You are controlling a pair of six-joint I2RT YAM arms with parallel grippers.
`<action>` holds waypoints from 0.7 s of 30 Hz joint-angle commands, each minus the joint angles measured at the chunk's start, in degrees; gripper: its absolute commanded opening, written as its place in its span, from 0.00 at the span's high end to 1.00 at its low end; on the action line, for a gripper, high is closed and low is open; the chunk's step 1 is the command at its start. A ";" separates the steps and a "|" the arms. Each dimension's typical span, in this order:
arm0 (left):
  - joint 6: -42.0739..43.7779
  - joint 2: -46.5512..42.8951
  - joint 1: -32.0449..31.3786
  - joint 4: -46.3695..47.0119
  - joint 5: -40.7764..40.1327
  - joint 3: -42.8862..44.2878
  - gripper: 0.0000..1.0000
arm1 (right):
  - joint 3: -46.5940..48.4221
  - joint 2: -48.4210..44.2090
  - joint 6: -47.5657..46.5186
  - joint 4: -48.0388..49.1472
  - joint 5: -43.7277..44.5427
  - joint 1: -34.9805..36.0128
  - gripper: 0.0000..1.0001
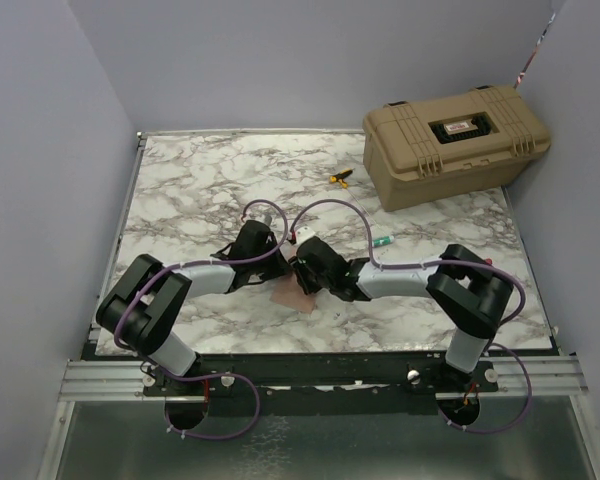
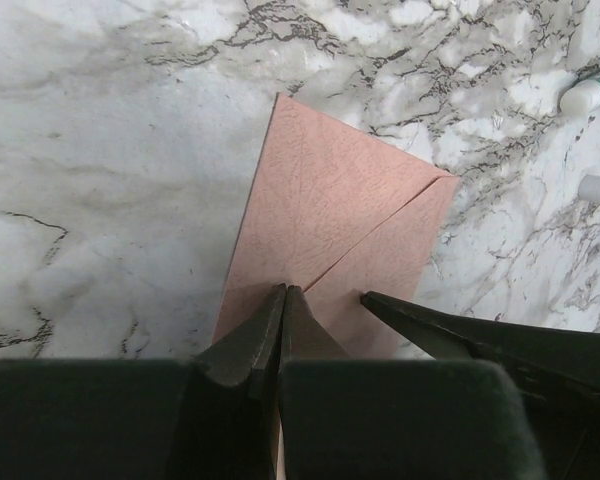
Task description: Place the letter into the envelope and seal it
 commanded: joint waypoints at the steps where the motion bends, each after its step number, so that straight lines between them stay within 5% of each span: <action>1: 1.61 2.04 -0.06 -7.82 -3.46 -3.84 1.00 | -0.49 6.81 3.65 -5.79 2.25 1.00 0.60; 11: 1.53 2.01 -0.07 -7.21 -3.62 -5.04 1.00 | 1.02 10.29 6.80 -7.80 3.53 1.04 0.52; 21: 1.09 1.98 -0.07 -7.56 -4.15 -3.74 1.00 | -0.84 6.34 0.52 -12.90 3.82 2.51 0.60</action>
